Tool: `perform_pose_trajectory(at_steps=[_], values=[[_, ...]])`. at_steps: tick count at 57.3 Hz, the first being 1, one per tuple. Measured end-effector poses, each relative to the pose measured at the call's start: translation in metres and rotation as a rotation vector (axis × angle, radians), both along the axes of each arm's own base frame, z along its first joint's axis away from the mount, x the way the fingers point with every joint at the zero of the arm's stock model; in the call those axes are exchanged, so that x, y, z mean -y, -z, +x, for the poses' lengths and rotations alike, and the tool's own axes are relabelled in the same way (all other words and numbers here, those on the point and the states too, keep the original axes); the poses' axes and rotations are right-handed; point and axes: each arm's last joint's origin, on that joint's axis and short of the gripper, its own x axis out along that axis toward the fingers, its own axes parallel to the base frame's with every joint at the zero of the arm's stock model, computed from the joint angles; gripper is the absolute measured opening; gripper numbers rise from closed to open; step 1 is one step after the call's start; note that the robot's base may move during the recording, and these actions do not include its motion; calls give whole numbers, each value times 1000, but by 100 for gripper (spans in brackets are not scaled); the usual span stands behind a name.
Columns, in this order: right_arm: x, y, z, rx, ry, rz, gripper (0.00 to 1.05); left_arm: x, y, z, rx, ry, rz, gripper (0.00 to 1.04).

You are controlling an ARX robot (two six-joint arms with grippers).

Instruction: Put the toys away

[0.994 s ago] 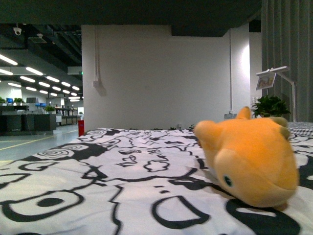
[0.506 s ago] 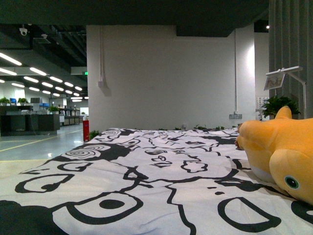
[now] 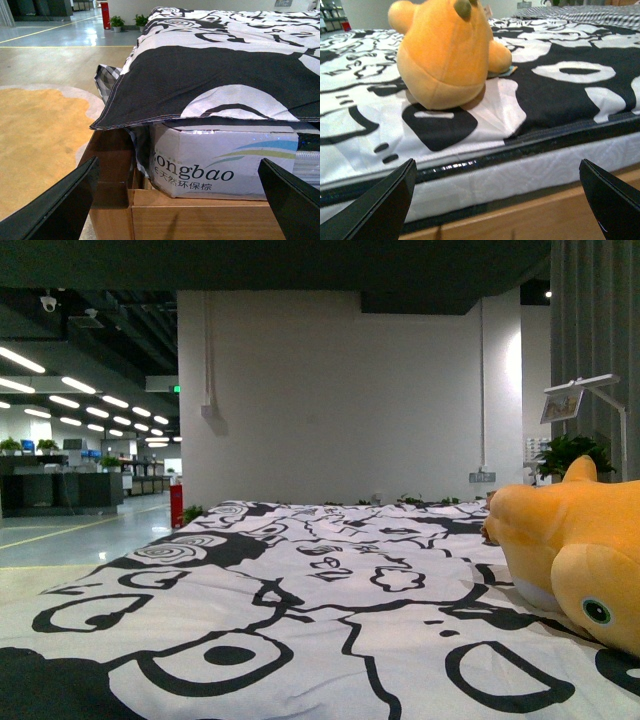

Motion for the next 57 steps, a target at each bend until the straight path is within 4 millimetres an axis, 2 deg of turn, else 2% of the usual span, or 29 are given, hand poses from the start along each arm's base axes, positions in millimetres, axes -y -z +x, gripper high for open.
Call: perform_pose_trajectory(at_steps=[12, 21, 34, 46, 57], values=[[-24, -22, 29, 43, -73, -13, 98, 0, 0, 0, 0, 0, 0, 98], [-37, -25, 44, 60, -91, -31, 98, 0, 0, 0, 0, 0, 0, 98], [-38, -22, 69, 55, -70, -54, 98, 0, 0, 0, 0, 0, 0, 98], [-41, -29, 98, 98, -54, -78, 98, 0, 0, 0, 0, 0, 0, 98], [-43, -37, 109, 152, -35, -111, 98, 0, 0, 0, 0, 0, 0, 98]])
